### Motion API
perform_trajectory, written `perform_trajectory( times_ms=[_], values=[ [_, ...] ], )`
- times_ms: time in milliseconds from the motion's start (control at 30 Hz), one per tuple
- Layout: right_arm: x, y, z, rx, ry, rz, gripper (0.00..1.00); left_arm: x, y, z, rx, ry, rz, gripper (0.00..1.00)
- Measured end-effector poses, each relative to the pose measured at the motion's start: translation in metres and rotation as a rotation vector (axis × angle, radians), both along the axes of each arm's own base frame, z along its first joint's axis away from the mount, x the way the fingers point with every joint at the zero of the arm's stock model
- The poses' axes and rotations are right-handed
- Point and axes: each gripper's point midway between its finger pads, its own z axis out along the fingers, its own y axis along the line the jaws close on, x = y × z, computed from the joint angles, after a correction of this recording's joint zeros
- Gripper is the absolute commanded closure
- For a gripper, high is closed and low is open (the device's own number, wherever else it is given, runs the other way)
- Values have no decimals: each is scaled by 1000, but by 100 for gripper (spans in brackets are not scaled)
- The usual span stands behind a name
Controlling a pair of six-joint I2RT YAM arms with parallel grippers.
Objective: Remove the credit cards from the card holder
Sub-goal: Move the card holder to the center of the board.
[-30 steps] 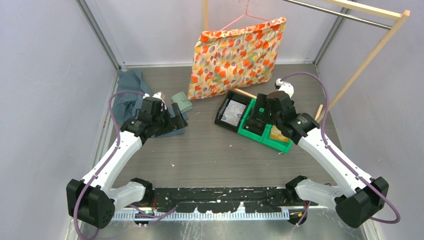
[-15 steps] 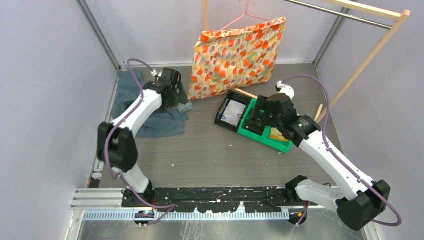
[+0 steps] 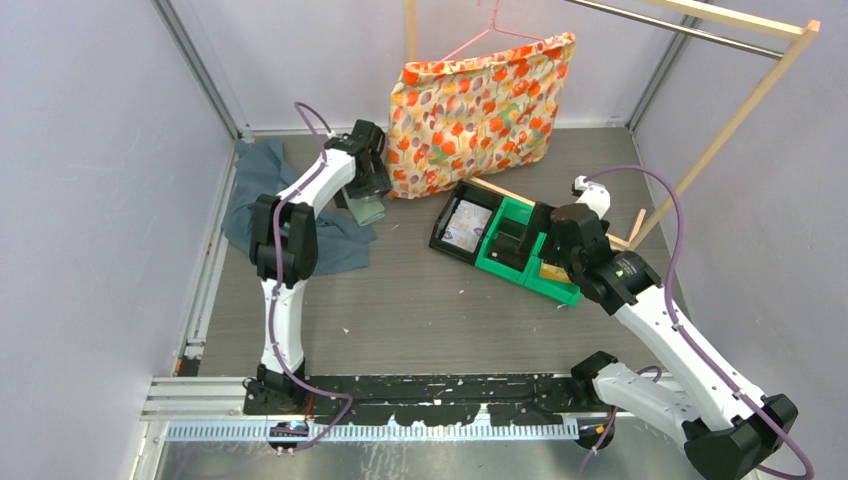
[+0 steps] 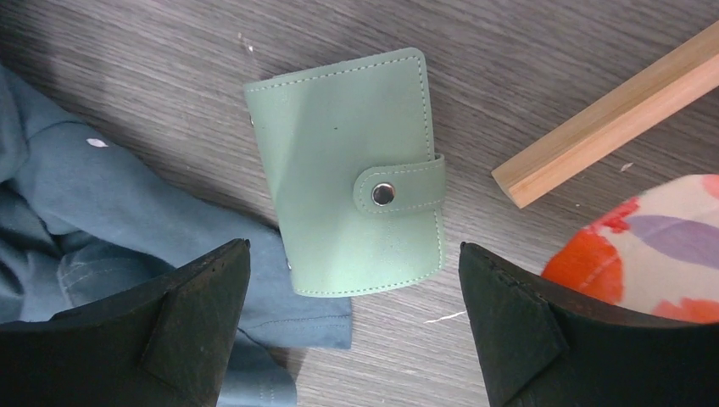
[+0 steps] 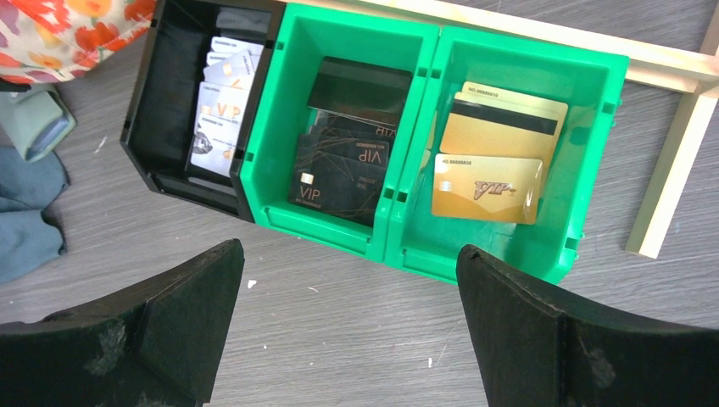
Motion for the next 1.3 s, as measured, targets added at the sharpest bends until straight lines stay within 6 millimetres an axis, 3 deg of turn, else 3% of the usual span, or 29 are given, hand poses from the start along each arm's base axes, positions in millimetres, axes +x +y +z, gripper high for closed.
perform_trajectory(
  times_ms=[300, 833, 1000, 1133, 1300],
  values=[
    [-2, -1, -14, -24, 43, 0, 0, -7, 1, -27, 9, 69, 28, 1],
    [0, 1, -18, -27, 57, 5, 0, -11, -7, -44, -32, 89, 18, 30],
    [0, 2, -18, -25, 58, 6, 0, -15, -8, -43, -48, 74, 0, 32],
    [-1, 3, -18, -19, 60, 10, 0, -27, -9, -42, -71, 79, -16, 32],
    [-1, 4, -18, -10, 62, 12, 0, -58, -14, -40, -72, 115, -64, 31]
  ],
)
